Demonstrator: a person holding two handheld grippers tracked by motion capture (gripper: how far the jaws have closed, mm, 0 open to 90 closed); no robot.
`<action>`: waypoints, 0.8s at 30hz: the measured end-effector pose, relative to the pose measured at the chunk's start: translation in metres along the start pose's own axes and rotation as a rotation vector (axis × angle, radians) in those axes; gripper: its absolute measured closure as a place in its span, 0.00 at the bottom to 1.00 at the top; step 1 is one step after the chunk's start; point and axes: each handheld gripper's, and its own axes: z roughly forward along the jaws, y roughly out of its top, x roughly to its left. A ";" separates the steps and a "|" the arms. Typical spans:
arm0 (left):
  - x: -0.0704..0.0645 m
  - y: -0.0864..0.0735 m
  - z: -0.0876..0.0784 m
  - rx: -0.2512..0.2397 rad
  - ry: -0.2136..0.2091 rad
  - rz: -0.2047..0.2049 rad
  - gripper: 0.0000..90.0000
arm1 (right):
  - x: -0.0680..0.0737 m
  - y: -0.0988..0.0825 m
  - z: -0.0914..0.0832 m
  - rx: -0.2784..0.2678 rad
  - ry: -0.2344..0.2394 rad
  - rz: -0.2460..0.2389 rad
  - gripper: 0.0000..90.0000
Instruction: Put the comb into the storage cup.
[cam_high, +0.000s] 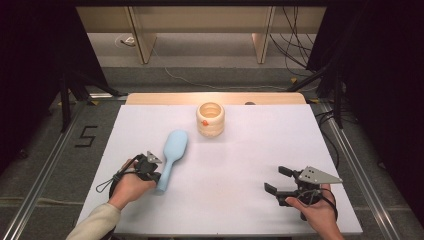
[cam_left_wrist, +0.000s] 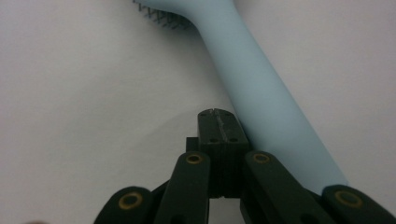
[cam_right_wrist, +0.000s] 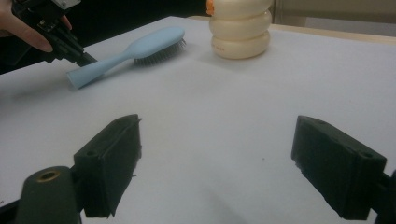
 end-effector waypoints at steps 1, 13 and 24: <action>-0.001 0.000 0.000 0.003 -0.001 0.007 1.00 | 0.000 0.000 0.000 0.000 0.000 0.000 0.19; -0.012 0.003 0.001 0.000 0.003 0.047 1.00 | 0.001 0.000 0.000 -0.007 0.002 -0.003 0.19; -0.011 0.003 0.001 -0.005 -0.009 0.037 0.99 | 0.001 0.000 0.000 -0.006 0.002 -0.002 0.19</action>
